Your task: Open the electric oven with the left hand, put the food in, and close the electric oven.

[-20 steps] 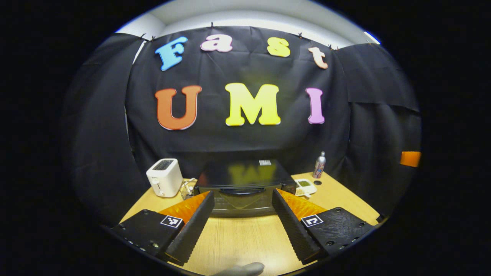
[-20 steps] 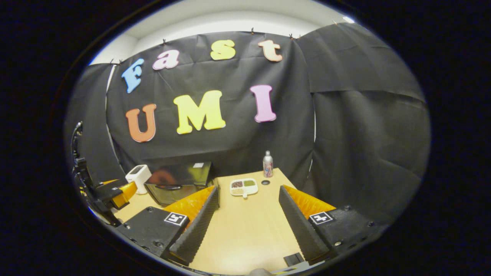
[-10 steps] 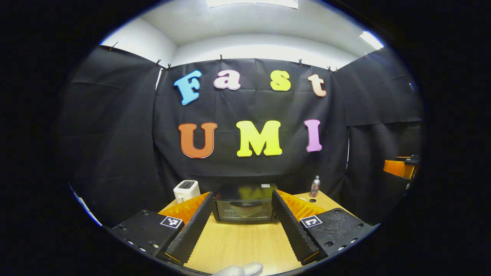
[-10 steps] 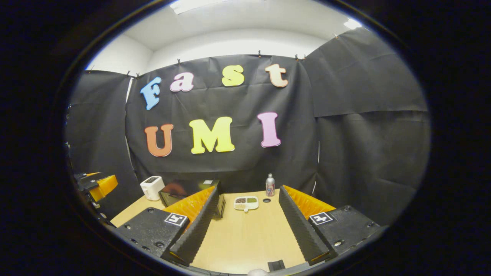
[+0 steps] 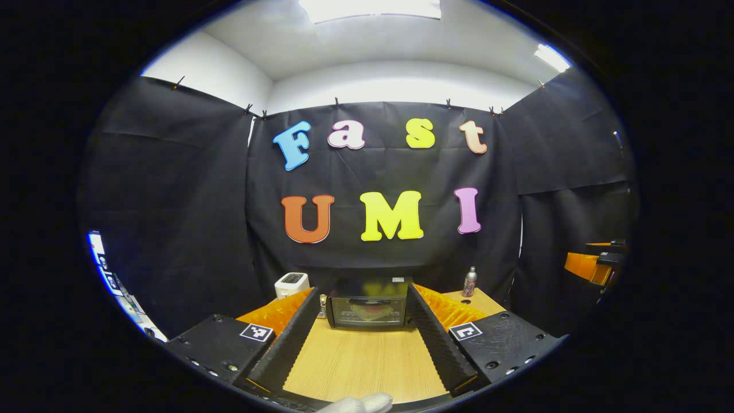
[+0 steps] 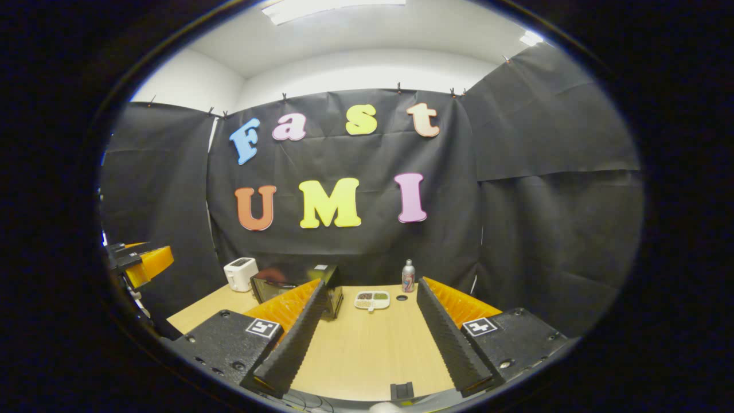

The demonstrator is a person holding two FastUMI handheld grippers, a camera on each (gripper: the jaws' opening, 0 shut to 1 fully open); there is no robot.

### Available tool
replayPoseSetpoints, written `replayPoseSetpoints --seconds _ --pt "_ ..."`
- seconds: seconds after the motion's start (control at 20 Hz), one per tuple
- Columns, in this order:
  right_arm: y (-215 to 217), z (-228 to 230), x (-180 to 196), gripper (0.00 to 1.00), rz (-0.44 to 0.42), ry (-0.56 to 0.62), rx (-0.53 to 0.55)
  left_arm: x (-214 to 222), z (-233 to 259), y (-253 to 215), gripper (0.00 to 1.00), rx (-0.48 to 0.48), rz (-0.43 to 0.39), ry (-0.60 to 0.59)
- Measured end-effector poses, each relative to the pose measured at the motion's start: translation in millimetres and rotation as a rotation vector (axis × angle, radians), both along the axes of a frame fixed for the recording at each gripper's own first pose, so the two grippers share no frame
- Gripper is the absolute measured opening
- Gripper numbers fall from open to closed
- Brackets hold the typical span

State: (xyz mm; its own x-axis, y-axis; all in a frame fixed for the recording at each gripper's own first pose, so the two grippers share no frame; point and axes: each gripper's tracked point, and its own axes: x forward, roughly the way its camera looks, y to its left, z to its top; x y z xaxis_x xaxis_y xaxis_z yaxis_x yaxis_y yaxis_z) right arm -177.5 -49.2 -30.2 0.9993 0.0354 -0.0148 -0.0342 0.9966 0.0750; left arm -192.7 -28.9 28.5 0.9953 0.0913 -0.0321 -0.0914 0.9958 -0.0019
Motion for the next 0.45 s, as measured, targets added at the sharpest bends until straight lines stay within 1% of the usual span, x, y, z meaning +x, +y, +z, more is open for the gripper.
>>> replayPoseSetpoints --seconds 0.1,0.45 --pt "-2.2 2.1 -4.2 0.96 0.001 -0.012 -0.005 -6.8 1.6 -3.0 0.96 -0.004 -0.003 -0.003" --pt "-1.6 3.2 -9.2 0.96 0.007 -0.022 -0.007 -5.5 3.8 -9.8 0.96 -0.001 -0.015 -0.012"
